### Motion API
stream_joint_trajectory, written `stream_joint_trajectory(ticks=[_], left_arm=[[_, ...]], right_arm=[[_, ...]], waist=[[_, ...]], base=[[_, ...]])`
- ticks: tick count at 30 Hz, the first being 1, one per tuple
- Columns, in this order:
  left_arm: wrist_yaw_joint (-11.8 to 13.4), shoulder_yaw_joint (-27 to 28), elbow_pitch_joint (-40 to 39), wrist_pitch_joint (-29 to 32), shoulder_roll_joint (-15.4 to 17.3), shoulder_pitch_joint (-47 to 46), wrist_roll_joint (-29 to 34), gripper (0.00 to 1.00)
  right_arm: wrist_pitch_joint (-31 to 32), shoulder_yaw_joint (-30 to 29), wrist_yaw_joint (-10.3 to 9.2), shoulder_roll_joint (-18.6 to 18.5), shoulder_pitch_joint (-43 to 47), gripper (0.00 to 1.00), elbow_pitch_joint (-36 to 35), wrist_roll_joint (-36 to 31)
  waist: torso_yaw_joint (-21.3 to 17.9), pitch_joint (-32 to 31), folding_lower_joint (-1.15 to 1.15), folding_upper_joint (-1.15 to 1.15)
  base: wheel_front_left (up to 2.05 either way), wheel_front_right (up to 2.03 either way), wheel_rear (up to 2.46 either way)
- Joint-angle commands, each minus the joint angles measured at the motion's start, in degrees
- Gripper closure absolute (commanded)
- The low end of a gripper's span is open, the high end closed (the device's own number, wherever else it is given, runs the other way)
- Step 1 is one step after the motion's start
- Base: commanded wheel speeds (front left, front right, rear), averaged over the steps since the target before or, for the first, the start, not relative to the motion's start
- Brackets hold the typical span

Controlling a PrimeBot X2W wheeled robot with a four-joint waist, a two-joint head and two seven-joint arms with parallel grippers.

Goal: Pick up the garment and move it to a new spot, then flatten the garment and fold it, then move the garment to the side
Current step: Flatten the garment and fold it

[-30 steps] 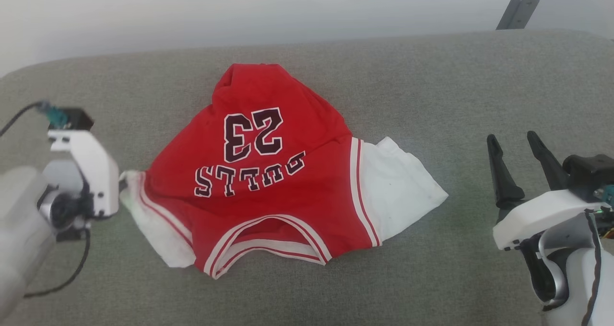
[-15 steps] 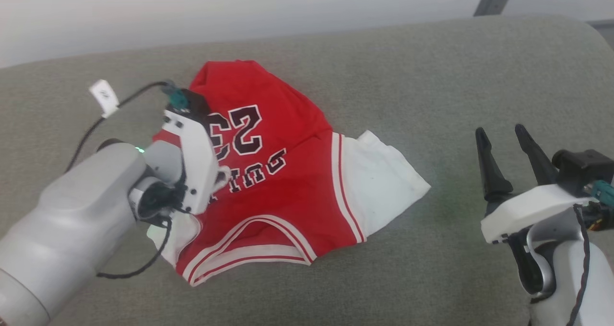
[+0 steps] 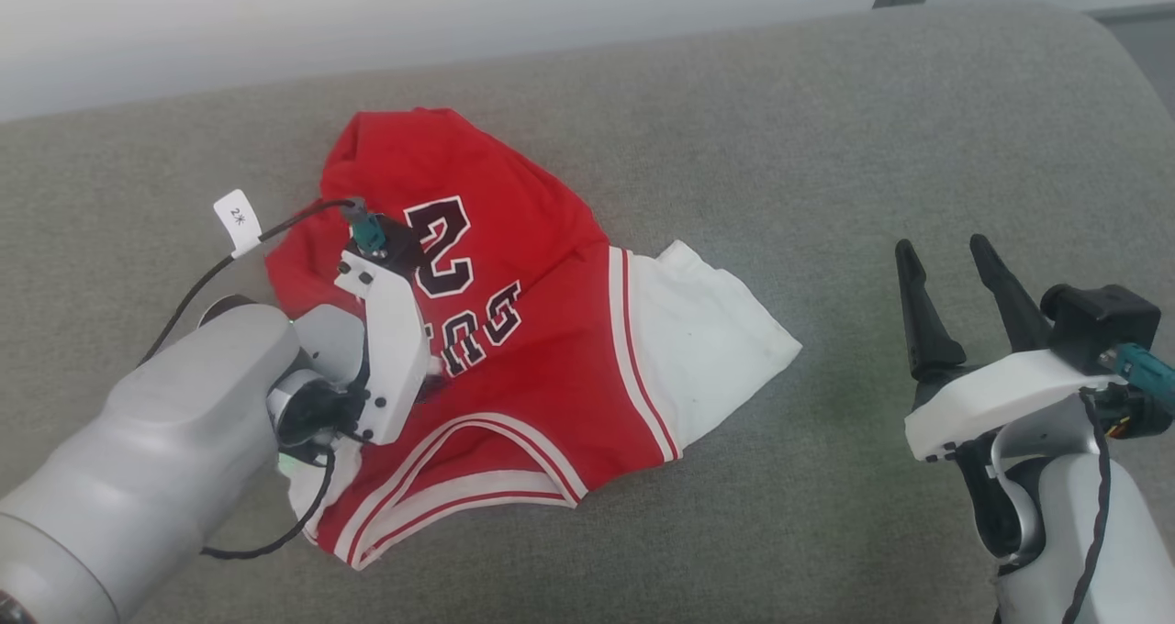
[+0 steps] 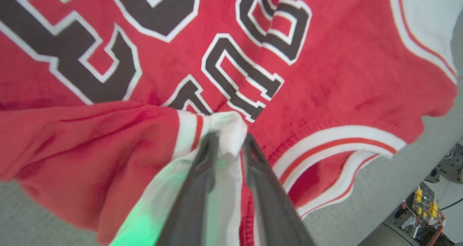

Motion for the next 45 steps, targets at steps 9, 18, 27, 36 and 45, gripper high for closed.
stream_joint_trajectory(ticks=[9, 18, 27, 36, 45], left_arm=[[0.17, 0.91, -2.61, 1.95, 2.02, -2.68, -0.58, 0.00], [3.97, 1.80, -8.46, 4.78, 8.12, -0.66, -2.61, 0.00], [7.62, 1.39, -12.34, 7.78, 13.29, 4.32, -5.39, 0.00], [6.59, 2.54, -10.70, 6.22, 12.92, 6.12, -7.42, 1.00], [6.20, 2.99, -12.87, 6.59, 13.02, 4.61, -7.34, 1.00]], right_arm=[[-0.49, 0.11, 0.02, 0.21, 1.55, 0.00, 1.19, -0.40], [-0.02, -0.06, 0.02, 0.14, 2.52, 0.00, 0.68, -0.47], [0.45, -0.03, 0.02, -0.45, 2.37, 0.00, -0.35, -0.20], [0.74, -0.08, 0.02, -0.73, 1.79, 0.00, -0.62, -0.36], [0.89, -0.64, 0.02, -0.77, 2.21, 0.00, -0.81, -0.76]], waist=[[2.06, -3.55, 0.00, 0.00], [3.11, -4.77, 0.00, 0.00], [3.17, -3.84, 0.00, 0.00], [2.67, -2.92, 0.00, 0.00], [3.20, -3.14, 0.00, 0.00]], base=[[0.00, 0.00, 0.00], [0.00, 0.00, 0.00], [0.00, 0.00, 0.00], [0.00, 0.00, 0.00], [0.00, 0.00, 0.00]])
